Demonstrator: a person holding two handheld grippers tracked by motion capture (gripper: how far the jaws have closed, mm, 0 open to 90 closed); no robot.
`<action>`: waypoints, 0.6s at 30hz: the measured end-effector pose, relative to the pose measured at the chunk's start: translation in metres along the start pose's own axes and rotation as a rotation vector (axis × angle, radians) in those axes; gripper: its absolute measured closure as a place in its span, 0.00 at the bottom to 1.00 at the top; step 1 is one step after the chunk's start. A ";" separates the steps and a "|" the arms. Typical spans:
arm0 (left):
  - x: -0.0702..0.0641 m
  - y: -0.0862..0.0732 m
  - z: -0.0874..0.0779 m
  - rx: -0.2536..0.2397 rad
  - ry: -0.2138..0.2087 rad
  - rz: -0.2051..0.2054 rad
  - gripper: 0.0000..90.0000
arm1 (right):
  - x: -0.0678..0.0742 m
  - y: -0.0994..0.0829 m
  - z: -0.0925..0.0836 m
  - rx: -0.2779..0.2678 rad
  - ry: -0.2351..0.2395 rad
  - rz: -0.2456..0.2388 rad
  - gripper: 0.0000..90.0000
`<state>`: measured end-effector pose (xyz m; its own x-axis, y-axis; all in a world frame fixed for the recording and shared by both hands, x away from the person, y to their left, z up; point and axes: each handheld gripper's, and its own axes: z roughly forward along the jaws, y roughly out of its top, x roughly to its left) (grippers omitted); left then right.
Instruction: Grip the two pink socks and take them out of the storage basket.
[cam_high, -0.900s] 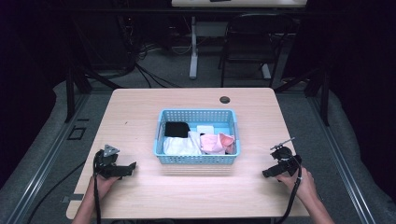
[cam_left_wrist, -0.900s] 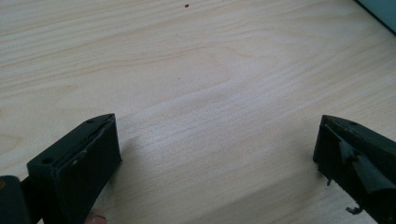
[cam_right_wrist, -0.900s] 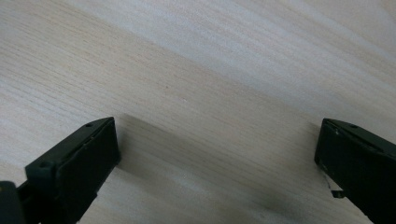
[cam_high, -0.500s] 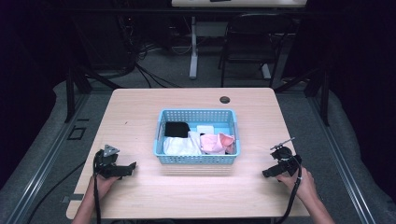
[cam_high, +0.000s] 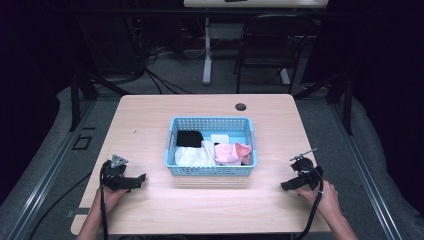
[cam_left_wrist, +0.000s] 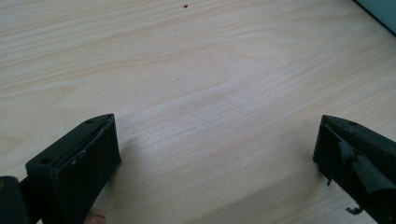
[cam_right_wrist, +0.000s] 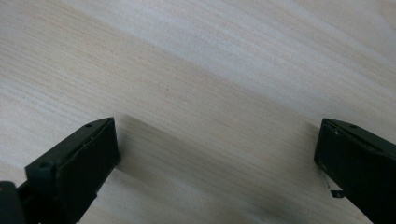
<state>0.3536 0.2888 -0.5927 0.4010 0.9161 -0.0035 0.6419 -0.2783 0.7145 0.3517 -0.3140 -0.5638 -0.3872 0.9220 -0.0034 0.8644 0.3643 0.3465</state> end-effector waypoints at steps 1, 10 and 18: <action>0.000 0.000 0.000 0.000 0.000 0.000 0.00 | 0.000 0.000 0.000 -0.002 -0.001 0.006 0.00; 0.000 0.000 0.000 0.000 0.001 0.000 0.01 | 0.001 0.003 0.000 0.022 -0.008 0.026 0.00; 0.000 0.000 0.000 0.001 0.001 0.000 0.01 | 0.001 0.005 -0.011 0.045 0.026 -0.030 0.01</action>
<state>0.3535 0.2887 -0.5927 0.4006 0.9163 -0.0031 0.6422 -0.2784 0.7142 0.3526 -0.3129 -0.5514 -0.4208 0.9071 0.0115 0.8656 0.3978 0.3041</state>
